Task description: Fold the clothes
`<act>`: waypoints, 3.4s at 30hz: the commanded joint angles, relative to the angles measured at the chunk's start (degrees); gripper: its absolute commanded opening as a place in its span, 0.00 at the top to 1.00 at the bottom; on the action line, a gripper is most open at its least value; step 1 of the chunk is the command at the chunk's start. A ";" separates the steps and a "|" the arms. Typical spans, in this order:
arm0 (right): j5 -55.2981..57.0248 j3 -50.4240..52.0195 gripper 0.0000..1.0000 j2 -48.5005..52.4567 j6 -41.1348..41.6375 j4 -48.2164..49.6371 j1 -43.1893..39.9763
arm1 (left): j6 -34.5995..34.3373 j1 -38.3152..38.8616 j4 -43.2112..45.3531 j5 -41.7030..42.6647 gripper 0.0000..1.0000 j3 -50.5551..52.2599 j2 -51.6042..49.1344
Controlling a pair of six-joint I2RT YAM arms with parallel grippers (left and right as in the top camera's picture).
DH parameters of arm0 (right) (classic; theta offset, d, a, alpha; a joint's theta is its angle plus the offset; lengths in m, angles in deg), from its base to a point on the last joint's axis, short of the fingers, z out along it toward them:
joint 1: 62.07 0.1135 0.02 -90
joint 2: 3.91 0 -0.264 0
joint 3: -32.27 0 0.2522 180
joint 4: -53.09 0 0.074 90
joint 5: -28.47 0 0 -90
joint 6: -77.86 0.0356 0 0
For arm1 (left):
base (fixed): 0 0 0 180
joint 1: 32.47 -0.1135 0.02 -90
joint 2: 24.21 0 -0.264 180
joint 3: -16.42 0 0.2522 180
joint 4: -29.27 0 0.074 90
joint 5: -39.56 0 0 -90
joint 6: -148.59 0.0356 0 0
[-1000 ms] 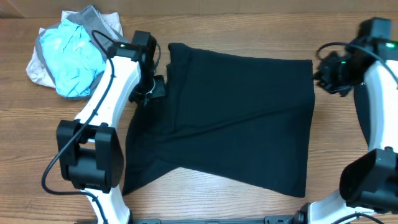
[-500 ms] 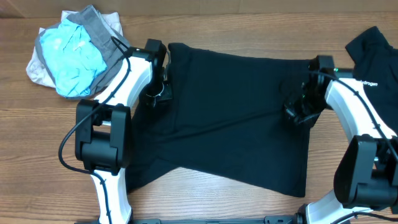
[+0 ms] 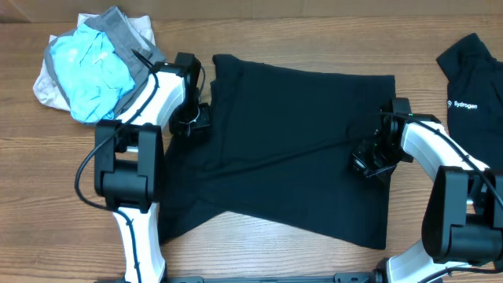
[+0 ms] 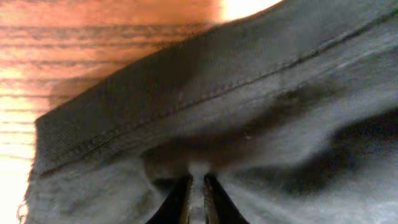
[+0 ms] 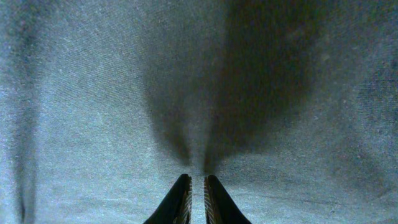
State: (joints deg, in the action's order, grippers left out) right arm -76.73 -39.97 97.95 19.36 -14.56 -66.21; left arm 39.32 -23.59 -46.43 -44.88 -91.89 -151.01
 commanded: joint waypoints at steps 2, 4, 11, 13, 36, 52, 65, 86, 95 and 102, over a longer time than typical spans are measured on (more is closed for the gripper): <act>-0.28 0.35 0.88 0.07 0.48 0.48 -0.20 | 0.42 -0.15 0.44 -0.09 0.91 -0.02 -3.39; -0.26 0.35 0.88 0.07 0.48 0.48 -0.20 | 0.37 -0.68 0.59 -1.09 0.91 -0.02 -4.20; 0.24 1.55 0.89 0.07 0.74 1.07 -0.20 | -1.11 -5.53 0.92 -5.14 0.91 -0.02 -4.68; 1.22 2.82 0.89 0.07 1.79 2.08 -0.20 | -1.11 -7.78 0.85 -5.11 0.93 -0.02 -4.68; 3.17 4.52 0.87 0.07 3.06 4.79 -0.20 | -1.36 -11.08 -8.83 -4.00 0.96 -11.85 -0.09; 3.13 4.55 0.81 0.07 2.60 4.24 -0.20 | 0.63 9.20 10.01 -10.67 0.32 -14.43 1.90; 2.93 4.55 0.81 0.07 2.60 3.96 -0.17 | 9.14 5.38 19.78 -15.02 0.38 -14.43 -4.79; 2.93 4.55 0.81 0.07 2.67 4.33 3.78 | 16.31 5.62 27.54 -11.06 0.42 -14.43 -9.49; 3.17 4.55 0.81 0.07 2.60 4.33 3.78 | 16.35 5.60 29.11 -13.79 0.62 -14.43 -11.80; 3.17 4.55 0.81 0.07 2.64 4.70 3.78 | 16.22 5.03 29.59 -21.27 0.82 -14.93 -11.80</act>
State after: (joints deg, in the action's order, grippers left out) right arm -74.59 -36.86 97.06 22.29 -10.36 -63.31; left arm 55.28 -18.21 -16.98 -60.77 -105.83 -161.59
